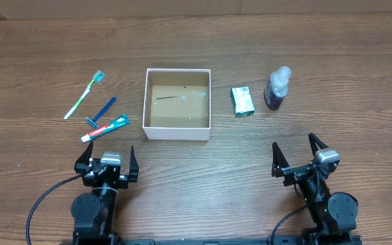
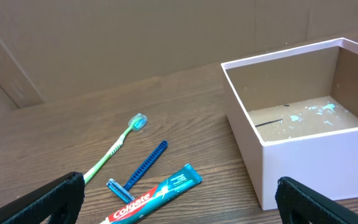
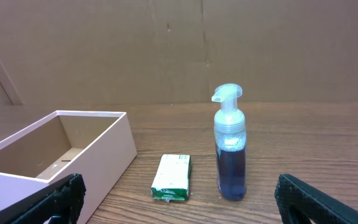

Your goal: Pack container

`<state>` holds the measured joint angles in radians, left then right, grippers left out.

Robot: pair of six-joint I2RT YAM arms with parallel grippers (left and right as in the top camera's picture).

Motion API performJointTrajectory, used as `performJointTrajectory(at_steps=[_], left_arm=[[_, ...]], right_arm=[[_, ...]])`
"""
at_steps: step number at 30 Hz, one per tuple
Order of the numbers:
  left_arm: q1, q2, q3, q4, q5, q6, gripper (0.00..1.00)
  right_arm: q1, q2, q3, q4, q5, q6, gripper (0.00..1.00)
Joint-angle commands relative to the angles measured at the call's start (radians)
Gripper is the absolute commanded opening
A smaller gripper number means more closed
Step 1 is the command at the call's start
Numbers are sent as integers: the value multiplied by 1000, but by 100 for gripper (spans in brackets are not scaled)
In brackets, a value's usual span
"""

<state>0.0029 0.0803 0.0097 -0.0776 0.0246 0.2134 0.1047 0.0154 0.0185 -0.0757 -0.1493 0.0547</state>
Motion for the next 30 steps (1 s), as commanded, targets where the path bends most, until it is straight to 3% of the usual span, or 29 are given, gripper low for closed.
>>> performJointTrajectory(at_steps=[1, 23, 27, 30], left_arm=[[10, -8, -5, 0, -6, 8, 100], [10, -8, -5, 0, -6, 8, 100], [10, -8, -5, 0, -6, 8, 100], [10, -8, -5, 0, -6, 8, 100]], right_arm=[[-6, -13, -11, 6, 2, -3, 100], [-6, -13, -10, 18, 20, -2, 100], [-6, -9, -4, -13, -7, 144, 100], [-6, 32, 61, -77, -100, 156, 100]])
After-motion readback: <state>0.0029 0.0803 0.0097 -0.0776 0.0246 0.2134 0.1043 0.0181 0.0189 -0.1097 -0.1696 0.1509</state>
